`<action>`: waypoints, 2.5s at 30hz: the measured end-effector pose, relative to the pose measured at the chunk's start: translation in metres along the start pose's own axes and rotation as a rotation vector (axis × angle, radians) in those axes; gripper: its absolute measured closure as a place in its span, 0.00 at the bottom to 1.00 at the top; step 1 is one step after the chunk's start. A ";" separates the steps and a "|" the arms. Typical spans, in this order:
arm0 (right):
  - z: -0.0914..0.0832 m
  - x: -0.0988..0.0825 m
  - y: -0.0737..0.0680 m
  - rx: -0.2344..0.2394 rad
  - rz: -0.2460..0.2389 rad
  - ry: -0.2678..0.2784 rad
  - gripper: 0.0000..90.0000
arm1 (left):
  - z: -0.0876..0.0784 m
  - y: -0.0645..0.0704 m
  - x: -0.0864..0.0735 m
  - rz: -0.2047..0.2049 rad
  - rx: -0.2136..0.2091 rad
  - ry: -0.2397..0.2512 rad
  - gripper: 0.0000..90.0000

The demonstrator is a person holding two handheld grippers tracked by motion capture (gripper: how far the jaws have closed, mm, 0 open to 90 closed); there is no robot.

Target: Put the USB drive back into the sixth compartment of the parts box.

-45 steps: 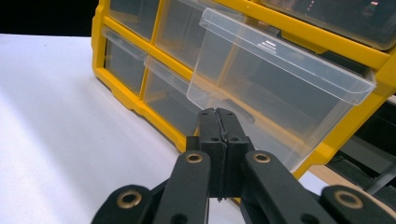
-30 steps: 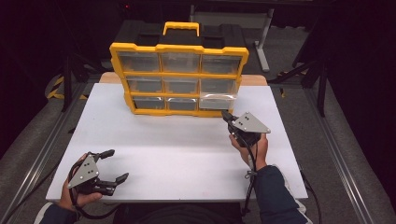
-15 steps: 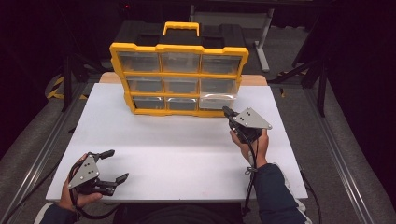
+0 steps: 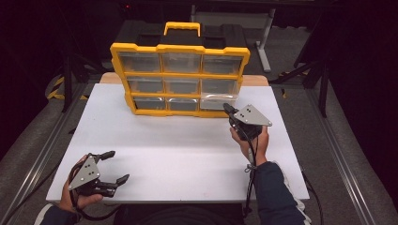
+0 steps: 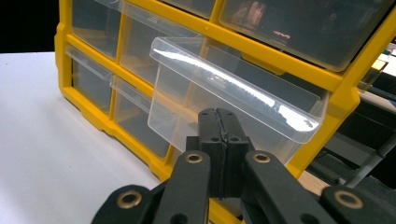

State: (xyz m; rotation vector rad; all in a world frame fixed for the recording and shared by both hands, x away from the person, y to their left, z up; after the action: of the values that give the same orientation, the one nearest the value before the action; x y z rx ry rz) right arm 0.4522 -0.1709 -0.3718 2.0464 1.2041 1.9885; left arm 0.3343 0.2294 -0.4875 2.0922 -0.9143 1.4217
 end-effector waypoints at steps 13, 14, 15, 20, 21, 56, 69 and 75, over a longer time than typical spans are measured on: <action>0.007 -0.006 0.005 -0.013 0.016 -0.028 1.00 | 0.001 -0.001 0.000 -0.005 -0.006 0.005 0.11; 0.008 -0.006 0.005 -0.013 0.014 -0.030 1.00 | 0.001 -0.001 0.000 -0.006 -0.007 0.004 0.11; 0.009 -0.006 0.005 -0.015 0.016 -0.032 1.00 | 0.001 -0.002 0.000 -0.006 -0.006 0.002 0.11; 0.012 -0.007 0.007 -0.022 0.024 -0.038 1.00 | 0.001 -0.003 0.000 -0.012 -0.008 0.002 0.11; 0.012 -0.008 0.008 -0.024 0.028 -0.039 1.00 | 0.001 -0.002 0.000 -0.012 -0.008 0.001 0.11; 0.023 -0.003 0.010 -0.029 0.006 -0.043 1.00 | -0.009 -0.003 -0.007 -0.025 0.018 -0.004 0.12; 0.026 -0.004 0.011 -0.034 0.010 -0.044 1.00 | -0.010 -0.003 -0.008 -0.028 0.018 -0.002 0.12; 0.026 -0.005 0.012 -0.035 0.016 -0.044 1.00 | -0.010 -0.003 -0.008 -0.029 0.017 -0.002 0.12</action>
State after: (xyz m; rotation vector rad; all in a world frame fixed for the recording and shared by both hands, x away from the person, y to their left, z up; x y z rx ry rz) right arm 0.4814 -0.1692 -0.3743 2.0781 1.1404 1.9456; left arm 0.3284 0.2403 -0.4909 2.1111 -0.8723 1.4182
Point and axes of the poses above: each handheld gripper's, and its own axes: z roughly forward along the jaws, x roughly out of its top, y roughly to its right, the point moved 5 cm from there along z, roughly forward along the jaws, and after that the axes turned 12 degrees about -z, right-handed, at the moved point
